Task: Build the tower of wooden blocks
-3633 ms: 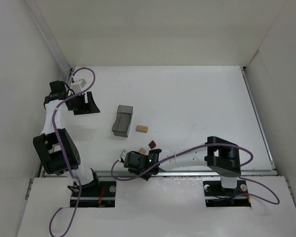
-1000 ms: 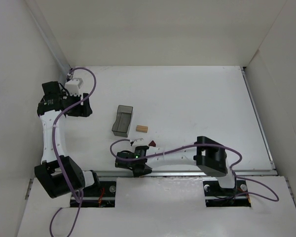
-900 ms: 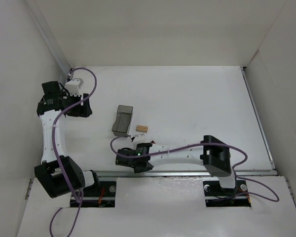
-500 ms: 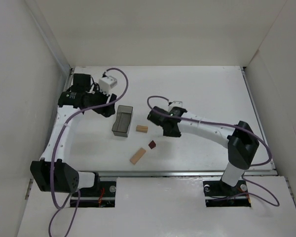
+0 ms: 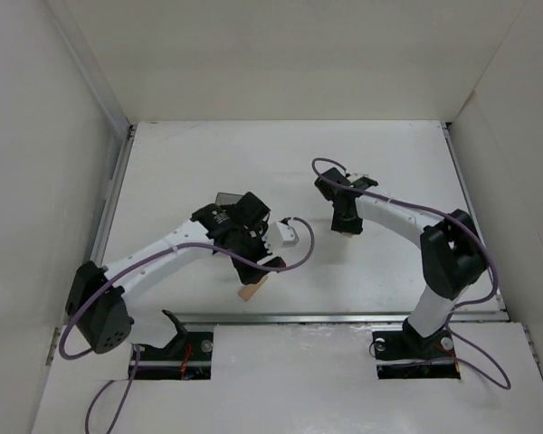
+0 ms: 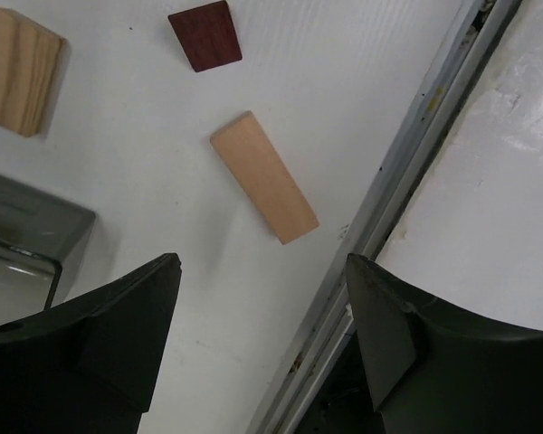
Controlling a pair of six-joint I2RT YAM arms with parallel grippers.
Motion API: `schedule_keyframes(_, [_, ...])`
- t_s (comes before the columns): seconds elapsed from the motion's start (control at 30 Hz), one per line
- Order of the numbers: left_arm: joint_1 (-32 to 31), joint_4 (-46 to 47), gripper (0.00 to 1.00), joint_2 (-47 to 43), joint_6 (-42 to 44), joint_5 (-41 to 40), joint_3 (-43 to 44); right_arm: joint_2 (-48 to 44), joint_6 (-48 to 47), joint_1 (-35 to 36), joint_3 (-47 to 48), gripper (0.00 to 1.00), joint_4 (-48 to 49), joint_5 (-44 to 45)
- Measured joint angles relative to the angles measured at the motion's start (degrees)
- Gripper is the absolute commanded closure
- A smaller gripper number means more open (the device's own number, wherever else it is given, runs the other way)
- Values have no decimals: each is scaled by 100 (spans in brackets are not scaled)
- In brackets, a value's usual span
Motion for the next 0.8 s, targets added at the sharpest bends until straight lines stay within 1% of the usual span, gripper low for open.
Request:
schedule_keyframes(0.13, [-286, 280, 29, 619, -144, -343, -127, -151, -168, -33, -20, 94, 107, -61])
schedule_keyframes(0.23, [-450, 599, 29, 1080, -258, -632, -431, -409, -223, -57, -101, 94, 184, -85])
schedule_keyframes(0.4, [-566, 949, 29, 1622, -396, -977, -702, -654, -278, -195, -173, 94, 251, -96])
schedule_keyframes(0.5, [-564, 1185, 35, 1845, -450, -1091, -713, -664, -330, -269, -184, 94, 308, -96])
schedule_keyframes(0.53, [-566, 1233, 37, 1895, -470, -1134, -706, -664, -337, -289, -192, 94, 328, -96])
schedule_keyframes(0.57, [-566, 1268, 43, 1908, -485, -1189, -697, -664, -350, -297, -203, 94, 337, -94])
schedule_keyframes(0.67, [-564, 1340, 56, 1941, -509, -1211, -671, -664, -385, -313, -271, 94, 372, -98])
schedule_keyframes(0.7, [-564, 1344, 68, 1978, -511, -1209, -638, -664, -398, -326, -289, 94, 367, -101])
schedule_keyframes(0.8, [-566, 1355, 90, 2044, -520, -1226, -553, -664, -422, -334, -313, 94, 380, -101])
